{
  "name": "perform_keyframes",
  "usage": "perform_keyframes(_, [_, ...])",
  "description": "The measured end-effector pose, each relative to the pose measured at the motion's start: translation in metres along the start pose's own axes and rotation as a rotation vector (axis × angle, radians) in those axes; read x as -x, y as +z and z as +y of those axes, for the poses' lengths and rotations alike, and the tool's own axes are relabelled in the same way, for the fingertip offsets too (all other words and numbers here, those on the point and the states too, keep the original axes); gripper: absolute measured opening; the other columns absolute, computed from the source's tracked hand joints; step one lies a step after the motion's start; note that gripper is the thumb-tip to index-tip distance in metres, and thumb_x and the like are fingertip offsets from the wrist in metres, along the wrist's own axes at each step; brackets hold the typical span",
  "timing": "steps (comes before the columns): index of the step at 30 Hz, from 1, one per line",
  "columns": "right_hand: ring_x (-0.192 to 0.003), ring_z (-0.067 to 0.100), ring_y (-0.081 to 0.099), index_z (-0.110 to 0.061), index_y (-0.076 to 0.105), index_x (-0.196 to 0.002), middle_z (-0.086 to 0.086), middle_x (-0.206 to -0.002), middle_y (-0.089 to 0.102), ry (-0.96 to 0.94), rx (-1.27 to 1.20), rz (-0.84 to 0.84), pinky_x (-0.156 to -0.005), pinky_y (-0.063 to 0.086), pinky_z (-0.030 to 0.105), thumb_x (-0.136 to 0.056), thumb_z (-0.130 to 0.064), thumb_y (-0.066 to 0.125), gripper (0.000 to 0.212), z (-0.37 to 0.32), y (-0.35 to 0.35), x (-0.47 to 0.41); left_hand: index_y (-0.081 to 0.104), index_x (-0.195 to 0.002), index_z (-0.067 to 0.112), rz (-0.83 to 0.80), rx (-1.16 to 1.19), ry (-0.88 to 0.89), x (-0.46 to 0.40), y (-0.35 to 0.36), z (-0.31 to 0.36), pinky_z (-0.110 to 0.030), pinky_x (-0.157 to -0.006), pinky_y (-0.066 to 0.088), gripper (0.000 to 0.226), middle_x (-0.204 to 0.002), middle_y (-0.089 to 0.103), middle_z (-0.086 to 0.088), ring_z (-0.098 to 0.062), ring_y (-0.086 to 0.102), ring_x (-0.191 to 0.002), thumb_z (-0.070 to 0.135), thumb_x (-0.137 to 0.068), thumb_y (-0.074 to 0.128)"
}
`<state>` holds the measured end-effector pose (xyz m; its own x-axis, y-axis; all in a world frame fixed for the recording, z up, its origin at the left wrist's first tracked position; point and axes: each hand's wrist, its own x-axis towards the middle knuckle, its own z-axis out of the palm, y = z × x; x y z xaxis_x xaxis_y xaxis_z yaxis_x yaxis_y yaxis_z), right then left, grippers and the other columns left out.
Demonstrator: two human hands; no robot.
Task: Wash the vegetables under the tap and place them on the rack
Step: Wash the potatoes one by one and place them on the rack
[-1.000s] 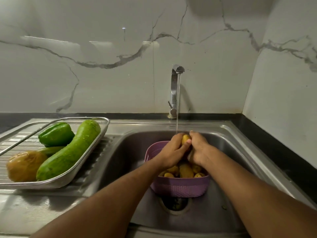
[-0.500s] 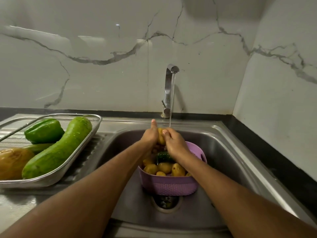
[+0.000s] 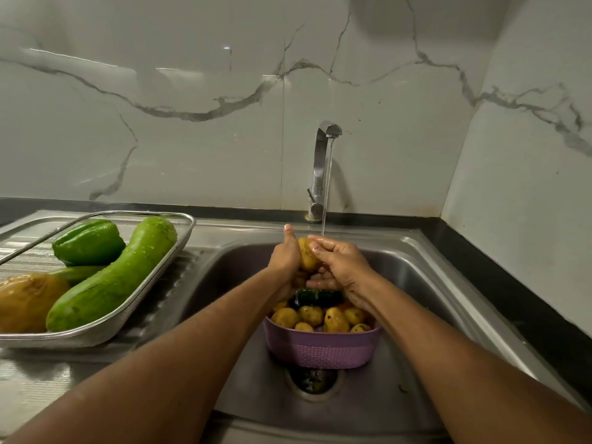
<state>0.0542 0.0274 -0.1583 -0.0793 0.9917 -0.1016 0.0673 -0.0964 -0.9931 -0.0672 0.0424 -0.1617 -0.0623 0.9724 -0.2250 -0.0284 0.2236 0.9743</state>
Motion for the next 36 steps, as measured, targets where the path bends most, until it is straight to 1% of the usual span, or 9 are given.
perform_keyframes(5, [-0.082, 0.022, 0.075, -0.028, 0.072, -0.127, 0.006, -0.109, 0.073, -0.197, -0.042, 0.187, -0.061, 0.064, 0.032, -0.097, -0.030, 0.071, 0.029, 0.004, 0.006, 0.005, 0.063, -0.092, 0.009, 0.038, 0.015, 0.100, 0.004, 0.011, 0.001, -0.025, -0.047, 0.052, 0.074, -0.069, 0.067, -0.011, -0.016, 0.066, -0.054, 0.068, -0.103, 0.020])
perform_keyframes(11, [-0.078, 0.016, 0.074, -0.020, 0.078, -0.101, -0.002, -0.087, 0.075, -0.182, -0.078, 0.510, -0.056, 0.063, 0.029, -0.091, -0.040, 0.077, 0.022, 0.006, 0.011, -0.002, 0.060, -0.093, 0.023, -0.004, -0.030, 0.357, 0.010, 0.021, -0.007, -0.034, -0.081, 0.062, 0.045, -0.093, 0.071, -0.004, -0.014, 0.072, -0.088, 0.056, -0.106, 0.032])
perform_keyframes(16, [-0.083, 0.020, 0.074, -0.019, 0.077, -0.110, 0.003, -0.097, 0.075, -0.120, -0.150, 0.470, -0.059, 0.064, 0.032, -0.095, -0.040, 0.073, 0.026, 0.003, 0.003, -0.006, 0.063, -0.108, 0.024, -0.070, -0.031, 0.344, 0.009, 0.023, -0.012, -0.041, -0.092, 0.061, 0.041, -0.108, 0.071, -0.008, -0.020, 0.072, -0.101, 0.051, -0.109, 0.032])
perform_keyframes(21, [-0.111, 0.027, 0.066, -0.024, 0.072, -0.126, 0.003, -0.126, 0.066, -0.159, -0.135, 0.168, -0.075, 0.066, 0.040, -0.101, -0.020, 0.066, 0.026, -0.003, -0.010, -0.005, 0.060, -0.126, 0.019, -0.089, 0.114, 0.224, 0.005, 0.020, -0.012, -0.051, -0.094, 0.059, 0.040, -0.117, 0.068, -0.014, -0.027, 0.070, -0.107, 0.044, -0.111, 0.032])
perform_keyframes(24, [-0.104, 0.020, 0.068, -0.021, 0.070, -0.128, 0.000, -0.119, 0.070, -0.165, -0.145, 0.265, -0.081, 0.065, 0.041, -0.097, -0.025, 0.071, 0.031, 0.001, -0.003, -0.006, 0.059, -0.129, 0.018, -0.084, 0.098, 0.241, 0.002, 0.023, -0.015, -0.043, -0.091, 0.061, 0.042, -0.118, 0.068, -0.014, -0.025, 0.069, -0.107, 0.044, -0.112, 0.031])
perform_keyframes(27, [-0.086, 0.008, 0.068, -0.024, 0.077, -0.111, -0.010, -0.095, 0.074, -0.222, -0.093, 0.456, -0.079, 0.065, 0.037, -0.089, -0.037, 0.079, 0.025, 0.008, 0.004, -0.010, 0.059, -0.126, 0.022, -0.110, 0.029, 0.335, 0.007, 0.028, -0.019, -0.031, -0.084, 0.061, 0.039, -0.118, 0.069, -0.008, -0.018, 0.069, -0.107, 0.040, -0.113, 0.026])
perform_keyframes(30, [-0.082, 0.010, 0.070, -0.025, 0.079, -0.096, -0.009, -0.085, 0.074, -0.211, -0.085, 0.541, -0.074, 0.066, 0.039, -0.085, -0.041, 0.082, 0.019, 0.009, 0.003, -0.012, 0.058, -0.127, 0.025, -0.135, -0.017, 0.412, 0.009, 0.028, -0.023, -0.034, -0.093, 0.060, 0.039, -0.120, 0.068, -0.004, -0.015, 0.068, -0.110, 0.043, -0.112, 0.027])
perform_keyframes(32, [-0.085, 0.015, 0.071, -0.024, 0.078, -0.098, -0.005, -0.088, 0.074, -0.168, -0.109, 0.540, -0.075, 0.066, 0.041, -0.086, -0.040, 0.082, 0.021, 0.007, 0.000, -0.014, 0.057, -0.127, 0.027, -0.151, -0.055, 0.442, 0.007, 0.027, -0.025, -0.033, -0.092, 0.060, 0.036, -0.120, 0.067, -0.003, -0.015, 0.068, -0.110, 0.043, -0.111, 0.028])
perform_keyframes(36, [-0.092, 0.025, 0.071, -0.015, 0.075, -0.113, 0.006, -0.102, 0.072, -0.071, -0.184, 0.390, -0.072, 0.066, 0.040, -0.094, -0.032, 0.075, 0.025, 0.000, -0.009, -0.012, 0.055, -0.122, 0.026, -0.141, -0.044, 0.442, 0.005, 0.023, -0.024, -0.019, -0.069, 0.058, 0.032, -0.113, 0.065, -0.006, -0.015, 0.067, -0.097, 0.038, -0.112, 0.028])
